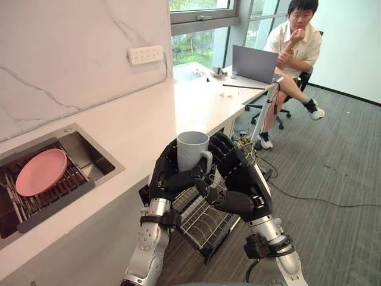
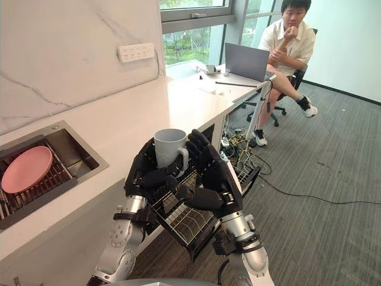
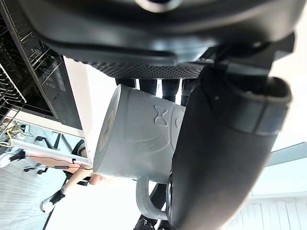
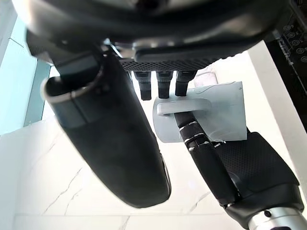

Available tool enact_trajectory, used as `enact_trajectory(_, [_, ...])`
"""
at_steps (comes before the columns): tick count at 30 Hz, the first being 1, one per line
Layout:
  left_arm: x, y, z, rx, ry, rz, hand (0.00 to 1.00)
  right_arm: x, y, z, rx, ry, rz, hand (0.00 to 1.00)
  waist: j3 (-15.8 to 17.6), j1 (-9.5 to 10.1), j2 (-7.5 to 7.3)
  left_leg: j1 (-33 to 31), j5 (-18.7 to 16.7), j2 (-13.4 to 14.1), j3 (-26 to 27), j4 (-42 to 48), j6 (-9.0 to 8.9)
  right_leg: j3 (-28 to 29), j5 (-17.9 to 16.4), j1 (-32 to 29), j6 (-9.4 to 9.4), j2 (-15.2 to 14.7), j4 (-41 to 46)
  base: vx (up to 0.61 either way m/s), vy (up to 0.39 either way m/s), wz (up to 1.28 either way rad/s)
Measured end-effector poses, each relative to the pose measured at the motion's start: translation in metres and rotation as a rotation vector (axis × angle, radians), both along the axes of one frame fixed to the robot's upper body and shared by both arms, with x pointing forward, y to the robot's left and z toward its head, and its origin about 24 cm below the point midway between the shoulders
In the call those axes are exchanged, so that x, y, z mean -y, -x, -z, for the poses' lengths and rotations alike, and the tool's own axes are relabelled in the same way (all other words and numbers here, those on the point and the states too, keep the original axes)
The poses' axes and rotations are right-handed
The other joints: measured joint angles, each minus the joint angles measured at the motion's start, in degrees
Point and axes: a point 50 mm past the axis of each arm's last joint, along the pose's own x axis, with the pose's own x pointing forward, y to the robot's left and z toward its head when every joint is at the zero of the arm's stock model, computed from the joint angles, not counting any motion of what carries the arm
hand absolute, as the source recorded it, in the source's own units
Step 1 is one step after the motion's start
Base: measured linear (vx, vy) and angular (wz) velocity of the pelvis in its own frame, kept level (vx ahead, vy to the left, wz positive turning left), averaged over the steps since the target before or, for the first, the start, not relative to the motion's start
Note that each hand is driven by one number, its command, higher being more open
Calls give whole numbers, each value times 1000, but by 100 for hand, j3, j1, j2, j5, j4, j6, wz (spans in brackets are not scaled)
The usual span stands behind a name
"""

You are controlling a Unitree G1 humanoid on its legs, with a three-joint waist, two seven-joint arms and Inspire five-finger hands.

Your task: Walk over to the sink, pick up the cup, carry it to the dishwasher, place the cup inside the dishwasher, then close the dishwasher door

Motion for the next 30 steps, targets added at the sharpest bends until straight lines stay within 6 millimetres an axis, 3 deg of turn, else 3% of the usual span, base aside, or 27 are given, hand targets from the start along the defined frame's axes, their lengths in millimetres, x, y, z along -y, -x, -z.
enact_trajectory(5, [5,2,3,-17,-3,22,30,1,-1,-1,-35,-6,56,90,-14,-3,11,1,0,3,-3,0,0,8,107,90,-3,5,-173,0,0,0])
enact_trajectory(14, [33,15,6,-20,-39,176,30,4,-11,-5,-78,-30,187,90,-45,22,10,-16,1,-7,-52,3,1,-46,160,172,9,-13,-323,-3,-4,1])
enact_trajectory(29, [43,19,6,-1,-157,229,30,4,-19,6,-220,38,267,90,-78,31,-8,-62,2,-24,-197,2,2,-200,204,279,4,-42,-462,-3,-10,5])
enact_trajectory(30, [44,19,6,1,-172,225,30,4,-20,9,-236,45,266,30,-81,30,-10,-65,2,-24,-203,1,2,-206,204,279,4,-43,-464,-13,-11,3])
